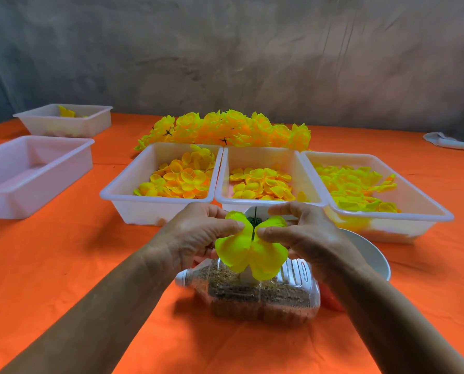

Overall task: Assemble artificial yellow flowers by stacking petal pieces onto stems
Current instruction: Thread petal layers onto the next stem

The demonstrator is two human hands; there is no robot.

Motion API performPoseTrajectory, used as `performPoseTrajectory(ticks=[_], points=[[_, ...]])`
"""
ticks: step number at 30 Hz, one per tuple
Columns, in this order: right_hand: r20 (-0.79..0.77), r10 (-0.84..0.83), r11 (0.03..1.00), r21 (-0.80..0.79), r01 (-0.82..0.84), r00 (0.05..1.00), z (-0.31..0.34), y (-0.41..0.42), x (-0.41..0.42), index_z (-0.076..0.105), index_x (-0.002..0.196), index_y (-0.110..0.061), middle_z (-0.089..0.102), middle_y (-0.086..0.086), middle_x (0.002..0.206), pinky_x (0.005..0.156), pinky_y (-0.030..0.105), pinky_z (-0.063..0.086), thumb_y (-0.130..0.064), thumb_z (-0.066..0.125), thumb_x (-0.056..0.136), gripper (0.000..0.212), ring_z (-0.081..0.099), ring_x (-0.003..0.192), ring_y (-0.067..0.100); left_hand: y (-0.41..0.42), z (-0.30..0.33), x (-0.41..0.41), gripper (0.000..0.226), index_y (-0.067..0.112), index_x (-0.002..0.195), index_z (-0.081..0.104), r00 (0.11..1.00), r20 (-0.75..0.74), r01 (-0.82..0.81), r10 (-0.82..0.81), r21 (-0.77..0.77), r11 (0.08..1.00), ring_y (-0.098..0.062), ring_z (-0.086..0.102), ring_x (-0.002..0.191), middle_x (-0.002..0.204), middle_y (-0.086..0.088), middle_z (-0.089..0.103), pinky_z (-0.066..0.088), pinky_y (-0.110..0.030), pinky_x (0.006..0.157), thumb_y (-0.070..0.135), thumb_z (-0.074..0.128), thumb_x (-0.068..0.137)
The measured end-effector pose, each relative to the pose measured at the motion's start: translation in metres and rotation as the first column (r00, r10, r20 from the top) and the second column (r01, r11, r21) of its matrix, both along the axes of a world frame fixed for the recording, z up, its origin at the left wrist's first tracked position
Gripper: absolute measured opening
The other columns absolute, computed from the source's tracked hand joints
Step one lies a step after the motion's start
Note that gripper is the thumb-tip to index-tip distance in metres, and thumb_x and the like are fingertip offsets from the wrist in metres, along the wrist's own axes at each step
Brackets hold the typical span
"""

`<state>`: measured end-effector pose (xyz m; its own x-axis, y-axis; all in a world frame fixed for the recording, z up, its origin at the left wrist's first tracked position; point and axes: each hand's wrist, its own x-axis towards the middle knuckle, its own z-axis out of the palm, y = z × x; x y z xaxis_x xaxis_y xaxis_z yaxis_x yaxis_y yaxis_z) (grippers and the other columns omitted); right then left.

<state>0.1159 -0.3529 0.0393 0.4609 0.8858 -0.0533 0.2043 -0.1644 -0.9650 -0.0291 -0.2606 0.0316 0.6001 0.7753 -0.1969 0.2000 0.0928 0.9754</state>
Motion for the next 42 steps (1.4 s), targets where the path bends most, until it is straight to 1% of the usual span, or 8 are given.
performPoseTrajectory(ticks=[6, 10, 15, 18, 23, 26, 35, 42], points=[[0.03, 0.019, 0.999, -0.039, -0.017, 0.999, -0.001, 0.003, 0.001, 0.062, 0.11, -0.018, 0.059, 0.008, 0.089, 0.048, 0.022, 0.039, -0.008, 0.08, 0.07, 0.045, 0.053, 0.064, 0.012, -0.003, 0.0, -0.002, 0.006, 0.012, 0.085, 0.06, 0.996, 0.082, -0.04, 0.044, -0.046, 0.998, -0.005, 0.056, 0.044, 0.057, 0.003, 0.063, 0.044, -0.017, 0.039, 0.011, 0.058, 0.09], [0.007, 0.005, 0.999, -0.046, -0.005, 1.0, -0.005, 0.005, 0.004, 0.063, 0.11, -0.017, 0.058, 0.015, 0.093, 0.054, 0.028, 0.042, -0.007, 0.08, 0.069, 0.046, 0.053, 0.065, 0.018, -0.004, -0.006, -0.009, 0.017, 0.01, 0.093, 0.064, 0.988, 0.151, -0.021, 0.029, -0.054, 0.998, -0.015, 0.058, 0.061, 0.071, -0.002, 0.068, 0.045, -0.025, 0.052, 0.001, 0.049, 0.091], [-0.002, 0.006, 0.998, -0.058, -0.006, 1.0, -0.008, 0.005, 0.006, 0.063, 0.11, -0.018, 0.063, 0.02, 0.105, 0.063, 0.033, 0.05, -0.008, 0.081, 0.068, 0.047, 0.059, 0.077, 0.025, -0.008, -0.02, -0.022, 0.035, 0.012, 0.099, 0.061, 0.982, 0.174, 0.059, -0.07, 0.07, 0.996, -0.012, 0.058, 0.07, 0.087, 0.0, 0.073, 0.046, -0.017, 0.052, -0.006, 0.065, 0.07], [-0.003, 0.005, 0.998, -0.062, -0.006, 1.0, -0.008, 0.006, 0.006, 0.063, 0.11, -0.018, 0.064, 0.021, 0.106, 0.061, 0.031, 0.048, -0.01, 0.081, 0.069, 0.045, 0.059, 0.078, 0.025, -0.006, -0.027, -0.026, 0.04, 0.01, 0.103, 0.06, 0.988, 0.142, 0.045, -0.058, 0.093, 0.995, -0.012, 0.062, 0.077, 0.089, -0.003, 0.073, 0.05, -0.017, 0.059, -0.014, 0.068, 0.072], [-0.004, 0.022, 0.997, -0.07, -0.022, 1.0, -0.006, 0.005, 0.006, 0.063, 0.111, -0.018, 0.06, 0.018, 0.1, 0.057, 0.029, 0.043, -0.011, 0.081, 0.07, 0.045, 0.053, 0.065, 0.016, -0.001, -0.032, -0.027, 0.024, 0.008, 0.104, 0.059, 0.997, 0.076, 0.021, -0.014, -0.094, 0.995, -0.008, 0.061, 0.053, 0.074, -0.004, 0.07, 0.043, -0.017, 0.048, -0.007, 0.057, 0.084], [-0.005, 0.034, 0.996, -0.076, -0.034, 0.999, -0.003, 0.004, 0.006, 0.063, 0.112, -0.017, 0.06, 0.016, 0.096, 0.058, 0.029, 0.042, -0.01, 0.081, 0.07, 0.046, 0.05, 0.062, 0.014, -0.004, -0.031, -0.025, 0.019, 0.009, 0.098, 0.058, 0.994, 0.09, 0.077, -0.061, -0.194, 0.978, -0.007, 0.057, 0.041, 0.056, -0.003, 0.064, 0.037, -0.014, 0.036, 0.002, 0.063, 0.081], [0.023, 0.057, 0.995, -0.079, -0.055, 0.998, 0.0, 0.003, 0.005, 0.063, 0.113, -0.015, 0.058, 0.011, 0.093, 0.054, 0.027, 0.039, -0.006, 0.079, 0.07, 0.047, 0.05, 0.065, 0.014, 0.002, -0.028, -0.019, 0.044, 0.008, 0.094, 0.058, 0.992, 0.117, 0.077, -0.047, -0.265, 0.961, -0.015, 0.064, 0.051, 0.064, -0.007, 0.068, 0.05, -0.02, 0.045, 0.013, 0.071, 0.052], [-0.006, 0.077, 0.996, -0.041, -0.078, 0.997, 0.005, 0.005, 0.004, 0.063, 0.107, -0.01, 0.063, 0.009, 0.084, 0.041, 0.014, 0.041, 0.005, 0.078, 0.068, 0.044, 0.057, 0.064, 0.015, 0.007, -0.03, -0.017, 0.038, 0.005, 0.091, 0.061, 0.986, 0.168, 0.068, -0.02, -0.283, 0.957, -0.019, 0.065, 0.063, 0.074, -0.009, 0.069, 0.052, -0.022, 0.052, 0.003, 0.068, 0.053]])
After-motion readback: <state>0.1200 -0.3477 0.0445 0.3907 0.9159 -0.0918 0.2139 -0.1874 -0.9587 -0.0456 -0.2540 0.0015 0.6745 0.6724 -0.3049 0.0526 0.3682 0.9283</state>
